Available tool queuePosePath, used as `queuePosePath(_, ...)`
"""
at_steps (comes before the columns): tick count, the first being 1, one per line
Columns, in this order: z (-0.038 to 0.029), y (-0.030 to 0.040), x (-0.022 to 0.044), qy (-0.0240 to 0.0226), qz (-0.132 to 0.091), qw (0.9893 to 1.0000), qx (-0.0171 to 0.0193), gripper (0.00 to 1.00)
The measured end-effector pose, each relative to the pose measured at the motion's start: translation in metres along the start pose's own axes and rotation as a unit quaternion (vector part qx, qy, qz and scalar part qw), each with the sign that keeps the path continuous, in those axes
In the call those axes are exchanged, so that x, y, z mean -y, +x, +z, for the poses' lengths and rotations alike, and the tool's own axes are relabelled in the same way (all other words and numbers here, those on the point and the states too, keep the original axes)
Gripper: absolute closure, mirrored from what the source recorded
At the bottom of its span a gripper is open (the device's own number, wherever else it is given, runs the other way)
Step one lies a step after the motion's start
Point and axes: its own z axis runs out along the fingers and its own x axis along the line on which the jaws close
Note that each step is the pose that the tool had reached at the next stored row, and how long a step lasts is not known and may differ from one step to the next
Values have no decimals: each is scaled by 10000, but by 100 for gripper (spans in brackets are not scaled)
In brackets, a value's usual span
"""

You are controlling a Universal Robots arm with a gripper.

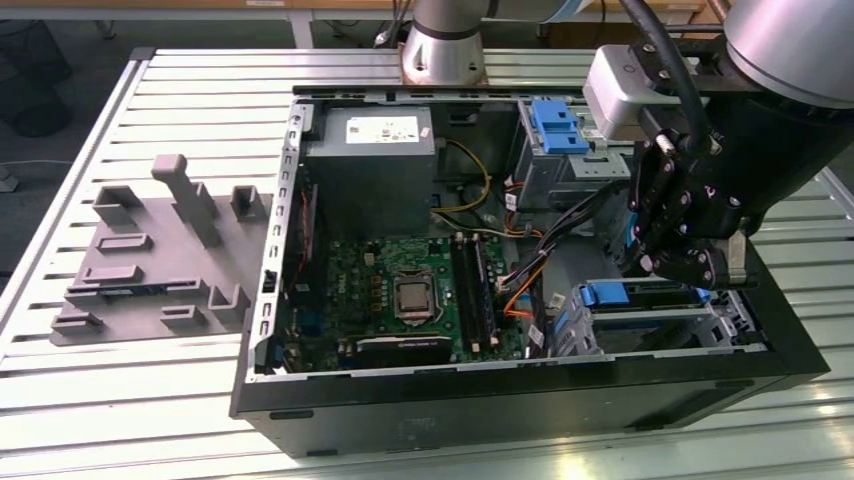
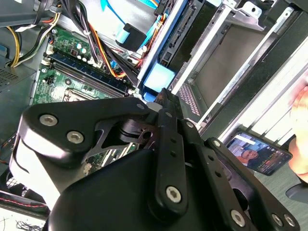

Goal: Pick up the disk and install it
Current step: 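Insert the first disk wire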

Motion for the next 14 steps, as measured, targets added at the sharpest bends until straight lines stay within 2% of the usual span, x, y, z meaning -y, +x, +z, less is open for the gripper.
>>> queuePosePath(1, 0, 0, 0, 0, 0, 10000, 0, 89)
queuePosePath(2, 0, 0, 0, 0, 0, 10000, 0, 83)
queuePosePath(4, 0, 0, 0, 1, 0, 10000, 0, 83)
queuePosePath(5, 0, 0, 0, 1, 0, 10000, 0, 76)
queuePosePath(8, 0, 0, 0, 1, 0, 10000, 0, 77)
queuePosePath(10, 0, 0, 0, 1, 0, 10000, 0, 89)
queuePosePath(12, 1, 0, 0, 1, 0, 10000, 0, 89)
queuePosePath(13, 2, 0, 0, 4, 0, 10000, 0, 82)
queuePosePath(14, 2, 0, 0, 4, 0, 10000, 0, 82)
